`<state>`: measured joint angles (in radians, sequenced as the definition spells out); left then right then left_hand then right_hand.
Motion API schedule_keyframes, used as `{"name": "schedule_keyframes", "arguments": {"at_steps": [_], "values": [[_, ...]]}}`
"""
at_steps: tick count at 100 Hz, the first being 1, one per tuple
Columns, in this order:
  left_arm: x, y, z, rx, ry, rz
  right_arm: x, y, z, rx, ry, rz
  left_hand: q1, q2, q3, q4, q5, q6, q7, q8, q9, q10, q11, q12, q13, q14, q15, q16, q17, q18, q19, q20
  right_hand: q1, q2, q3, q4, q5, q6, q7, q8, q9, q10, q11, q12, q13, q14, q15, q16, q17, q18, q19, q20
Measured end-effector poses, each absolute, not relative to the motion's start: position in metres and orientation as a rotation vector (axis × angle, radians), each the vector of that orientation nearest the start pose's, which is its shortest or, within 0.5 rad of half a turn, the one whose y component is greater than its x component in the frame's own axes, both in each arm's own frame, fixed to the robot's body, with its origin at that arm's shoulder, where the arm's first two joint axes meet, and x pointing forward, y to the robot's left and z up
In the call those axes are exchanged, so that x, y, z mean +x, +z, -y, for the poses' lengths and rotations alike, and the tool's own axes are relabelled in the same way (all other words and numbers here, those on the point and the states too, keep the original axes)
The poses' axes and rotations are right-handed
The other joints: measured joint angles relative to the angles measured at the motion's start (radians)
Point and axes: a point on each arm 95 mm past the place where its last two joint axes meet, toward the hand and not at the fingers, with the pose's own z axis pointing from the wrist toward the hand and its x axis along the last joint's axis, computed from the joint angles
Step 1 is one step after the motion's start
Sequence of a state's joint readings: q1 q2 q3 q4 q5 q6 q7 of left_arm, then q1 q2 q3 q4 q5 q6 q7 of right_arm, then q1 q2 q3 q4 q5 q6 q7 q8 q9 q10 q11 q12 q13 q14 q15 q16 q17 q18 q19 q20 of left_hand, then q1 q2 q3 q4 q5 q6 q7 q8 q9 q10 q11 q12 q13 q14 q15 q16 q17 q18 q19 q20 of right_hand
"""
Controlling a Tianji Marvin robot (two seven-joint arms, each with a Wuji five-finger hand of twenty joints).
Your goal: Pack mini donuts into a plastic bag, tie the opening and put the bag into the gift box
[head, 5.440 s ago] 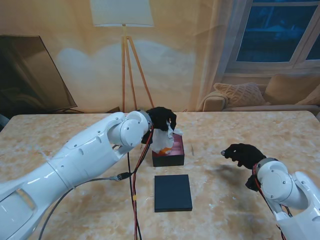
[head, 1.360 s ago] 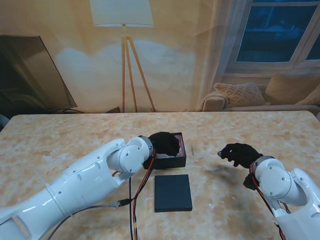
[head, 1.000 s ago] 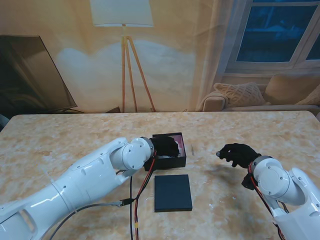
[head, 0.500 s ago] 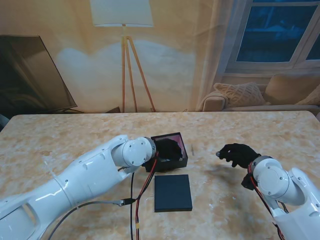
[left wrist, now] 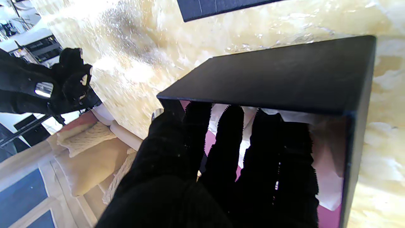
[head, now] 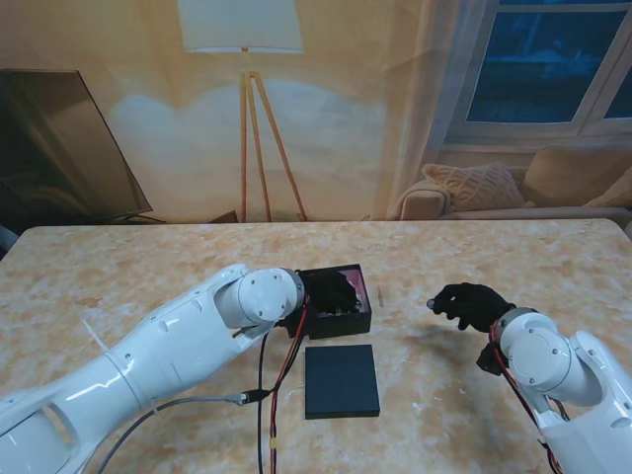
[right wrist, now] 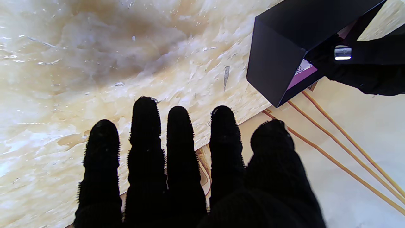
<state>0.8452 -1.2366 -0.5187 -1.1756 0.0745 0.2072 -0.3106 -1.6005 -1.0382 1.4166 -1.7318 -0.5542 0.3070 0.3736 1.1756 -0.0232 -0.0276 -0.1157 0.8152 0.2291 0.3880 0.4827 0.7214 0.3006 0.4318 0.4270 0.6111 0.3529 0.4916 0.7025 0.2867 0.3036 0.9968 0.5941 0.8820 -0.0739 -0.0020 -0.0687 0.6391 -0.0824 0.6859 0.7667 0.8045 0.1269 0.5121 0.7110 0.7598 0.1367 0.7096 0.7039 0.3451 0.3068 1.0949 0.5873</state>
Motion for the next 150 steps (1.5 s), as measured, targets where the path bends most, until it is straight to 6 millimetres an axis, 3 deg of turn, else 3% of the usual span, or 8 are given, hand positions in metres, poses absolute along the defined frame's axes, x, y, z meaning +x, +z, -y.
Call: {"name": "schedule_keyframes", "arguments": {"at_steps": [28, 35, 55, 67, 103, 140, 145, 150], "values": [[0.502, -0.316, 0.171, -1.998, -1.496, -1.849, 0.405, -0.295, 0.074, -2.620, -1.791, 1.724, 0.056, -0.005, -0.007, 0.007, 0.000, 0.033, 0.000, 0.010, 0.000, 0.018, 0.000, 0.000, 0.034, 0.014, 0.024, 0.000, 0.020, 0.024, 0.037, 0.000, 0.000, 0.000, 0.000, 0.000, 0.000, 0.001, 0.000, 0.000, 0.000, 0.000, 0.000, 0.000, 0.000, 0.000, 0.000, 0.000, 0.000, 0.000, 0.000, 0.000], [0.503, -0.318, 0.173, -1.979, -1.477, -1.877, 0.405, -0.295, 0.074, -2.620, -1.791, 1.724, 0.061, -0.050, 0.039, 0.025, 0.000, 0.033, 0.000, 0.010, 0.000, 0.018, 0.000, 0.000, 0.036, 0.013, 0.029, 0.001, 0.022, 0.024, 0.045, 0.000, 0.000, 0.000, 0.000, 0.000, 0.000, 0.001, 0.000, 0.000, 0.000, 0.000, 0.000, 0.000, 0.000, 0.000, 0.000, 0.000, 0.000, 0.000, 0.000, 0.000], [0.505, -0.318, 0.174, -1.981, -1.445, -1.928, 0.405, -0.295, 0.074, -2.620, -1.792, 1.724, 0.070, -0.136, 0.199, 0.026, -0.010, 0.016, 0.011, 0.008, 0.001, 0.017, 0.006, 0.000, 0.036, 0.006, 0.029, 0.001, 0.017, 0.016, 0.050, 0.000, 0.000, 0.000, 0.000, 0.000, 0.000, 0.001, 0.000, 0.000, 0.000, 0.000, 0.000, 0.000, 0.000, 0.000, 0.000, 0.000, 0.000, 0.000, 0.000, 0.000], [0.505, -0.318, 0.174, -1.976, -1.420, -1.995, 0.405, -0.295, 0.074, -2.620, -1.793, 1.723, 0.071, -0.153, 0.276, 0.016, -0.010, -0.017, 0.060, 0.002, 0.028, -0.014, 0.016, 0.067, 0.058, -0.012, 0.038, 0.005, 0.040, 0.002, 0.062, 0.000, 0.000, 0.000, 0.000, 0.000, 0.000, 0.001, 0.000, 0.000, 0.000, 0.000, 0.000, 0.000, 0.000, 0.000, 0.000, 0.000, 0.001, 0.000, 0.000, 0.000], [0.506, -0.317, 0.172, -1.930, -1.422, -2.121, 0.405, -0.294, 0.074, -2.618, -1.791, 1.725, 0.071, -0.164, 0.275, 0.002, -0.013, -0.079, 0.139, -0.011, 0.063, -0.082, 0.005, 0.129, 0.072, -0.054, 0.038, 0.006, 0.055, -0.037, 0.061, 0.000, 0.000, 0.000, 0.000, 0.000, 0.000, 0.010, -0.001, 0.000, 0.000, 0.000, 0.000, 0.000, 0.008, 0.000, 0.000, 0.000, 0.001, 0.000, 0.000, 0.000], [0.501, -0.287, 0.169, -1.742, -1.579, -1.995, 0.404, -0.295, 0.070, -2.607, -1.789, 1.731, 0.063, -0.191, 0.233, 0.007, -0.045, -0.093, 0.188, -0.051, -0.028, -0.042, 0.003, 0.012, -0.003, -0.033, -0.004, 0.000, -0.024, -0.028, -0.024, -0.018, 0.000, 0.001, 0.000, 0.000, 0.000, 0.010, -0.001, 0.000, 0.000, 0.000, 0.000, 0.000, 0.008, 0.000, 0.001, 0.000, 0.001, 0.000, 0.000, 0.000], [0.500, -0.283, 0.168, -1.727, -1.605, -1.975, 0.405, -0.296, 0.066, -2.602, -1.785, 1.726, -0.018, -0.226, 0.321, -0.018, -0.057, -0.089, 0.173, -0.028, -0.053, -0.030, -0.008, 0.010, -0.030, -0.024, -0.014, -0.011, -0.040, -0.028, -0.041, -0.018, 0.000, 0.001, 0.000, 0.000, 0.000, 0.010, -0.001, 0.000, 0.000, 0.000, 0.000, 0.000, 0.008, 0.000, 0.001, 0.000, 0.001, 0.000, 0.000, 0.000], [0.498, -0.279, 0.167, -1.721, -1.635, -1.949, 0.405, -0.298, 0.064, -2.595, -1.780, 1.714, -0.057, -0.240, 0.389, -0.020, -0.061, -0.086, 0.153, -0.026, -0.067, -0.026, -0.017, 0.009, -0.053, -0.023, -0.015, -0.013, -0.049, -0.027, -0.055, -0.019, 0.000, 0.000, 0.000, 0.000, 0.000, 0.009, -0.001, 0.000, 0.000, 0.000, 0.000, -0.002, 0.008, 0.000, 0.001, 0.000, 0.001, 0.000, 0.000, 0.000]]}}
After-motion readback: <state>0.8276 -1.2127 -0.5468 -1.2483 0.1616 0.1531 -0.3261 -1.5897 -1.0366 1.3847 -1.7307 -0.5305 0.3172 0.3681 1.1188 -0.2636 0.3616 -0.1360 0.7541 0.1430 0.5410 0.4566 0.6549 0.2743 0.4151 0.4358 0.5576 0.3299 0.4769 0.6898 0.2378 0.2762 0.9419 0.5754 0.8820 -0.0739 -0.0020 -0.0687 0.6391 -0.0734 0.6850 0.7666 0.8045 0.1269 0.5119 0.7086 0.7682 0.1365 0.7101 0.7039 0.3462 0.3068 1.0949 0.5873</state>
